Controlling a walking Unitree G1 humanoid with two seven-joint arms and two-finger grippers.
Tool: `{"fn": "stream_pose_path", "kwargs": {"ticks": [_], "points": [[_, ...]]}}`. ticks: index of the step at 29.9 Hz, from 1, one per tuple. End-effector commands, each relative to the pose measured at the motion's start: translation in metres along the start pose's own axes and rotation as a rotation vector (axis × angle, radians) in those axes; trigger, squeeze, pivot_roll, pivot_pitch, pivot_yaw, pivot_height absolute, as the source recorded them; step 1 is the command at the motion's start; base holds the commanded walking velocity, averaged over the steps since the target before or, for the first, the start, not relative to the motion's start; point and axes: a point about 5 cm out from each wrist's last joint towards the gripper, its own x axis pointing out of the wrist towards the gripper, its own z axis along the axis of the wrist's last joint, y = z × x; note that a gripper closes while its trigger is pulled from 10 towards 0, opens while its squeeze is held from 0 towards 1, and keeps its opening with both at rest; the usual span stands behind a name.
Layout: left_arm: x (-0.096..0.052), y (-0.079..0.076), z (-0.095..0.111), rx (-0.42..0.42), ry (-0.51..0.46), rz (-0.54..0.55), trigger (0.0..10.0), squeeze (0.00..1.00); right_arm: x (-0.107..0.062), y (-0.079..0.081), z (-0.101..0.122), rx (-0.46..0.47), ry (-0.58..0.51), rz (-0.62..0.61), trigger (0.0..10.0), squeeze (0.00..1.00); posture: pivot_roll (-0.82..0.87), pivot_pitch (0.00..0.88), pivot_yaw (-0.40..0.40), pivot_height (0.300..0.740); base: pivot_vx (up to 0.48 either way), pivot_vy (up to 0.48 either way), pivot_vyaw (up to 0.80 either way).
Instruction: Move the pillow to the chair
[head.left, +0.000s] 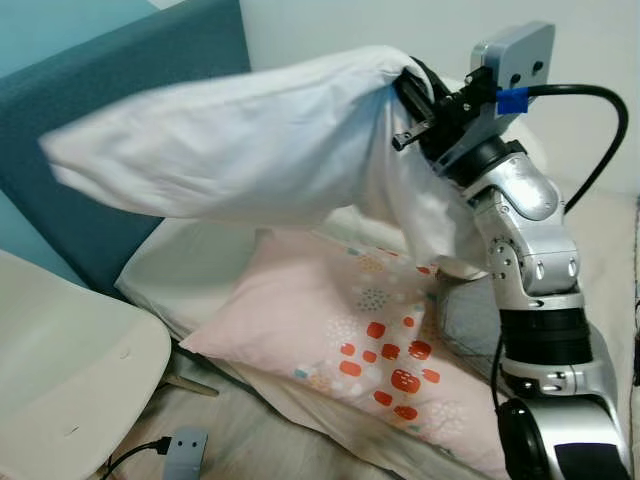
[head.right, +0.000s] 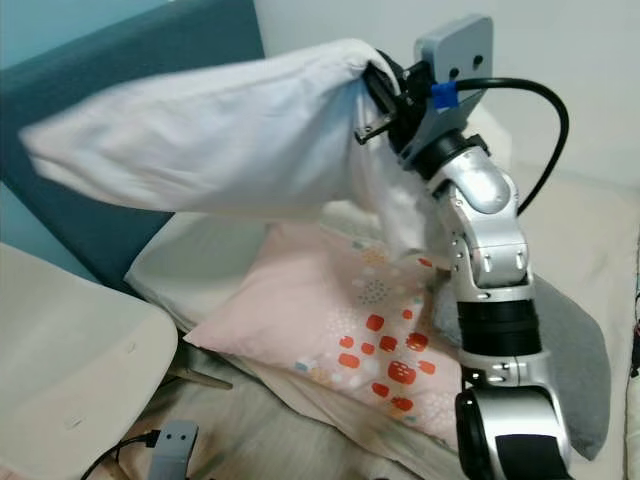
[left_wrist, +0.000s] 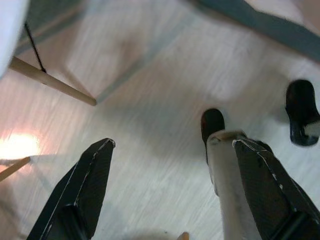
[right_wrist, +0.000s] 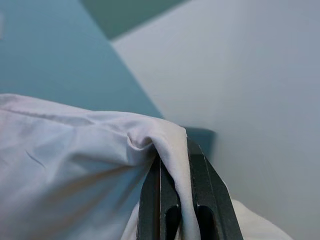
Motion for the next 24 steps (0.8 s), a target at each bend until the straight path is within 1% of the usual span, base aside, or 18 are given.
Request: {"fn": "stream_pose_path", "kwargs": {"ticks": [1, 5, 11, 16, 24], "points": [[-0.002, 0.004, -0.009, -0.005, 0.032, 0.022, 10.0, 0.0, 0.007, 0.01, 0.024, -0.012, -0.115, 0.054, 0.0, 0.0, -0.24, 0.107, 0.064, 0.74, 0.0, 0.0, 0.8], [-0.002, 0.005, -0.009, -0.001, 0.032, 0.026, 10.0, 0.0, 0.006, 0.018, 0.018, 0.017, -0.101, 0.072, 0.0, 0.0, -0.23, 0.107, 0.066, 0.74, 0.0, 0.0, 0.8], [-0.002, 0.006, -0.009, 0.004, 0.034, 0.029, 10.0, 0.0, 0.005, 0.024, 0.016, 0.051, -0.103, 0.083, 0.0, 0.0, -0.23, 0.108, 0.068, 0.74, 0.0, 0.0, 0.8], [-0.002, 0.007, -0.009, 0.006, 0.032, 0.029, 10.0, 0.0, 0.004, 0.032, 0.013, 0.086, -0.101, 0.11, 0.0, 0.0, -0.22, 0.107, 0.07, 0.74, 0.0, 0.0, 0.8], [-0.002, 0.007, -0.008, 0.011, 0.031, 0.02, 10.0, 0.0, 0.003, 0.038, 0.011, 0.106, -0.098, 0.121, 0.0, 0.0, -0.22, 0.1, 0.071, 0.74, 0.0, 0.0, 0.8]]}}
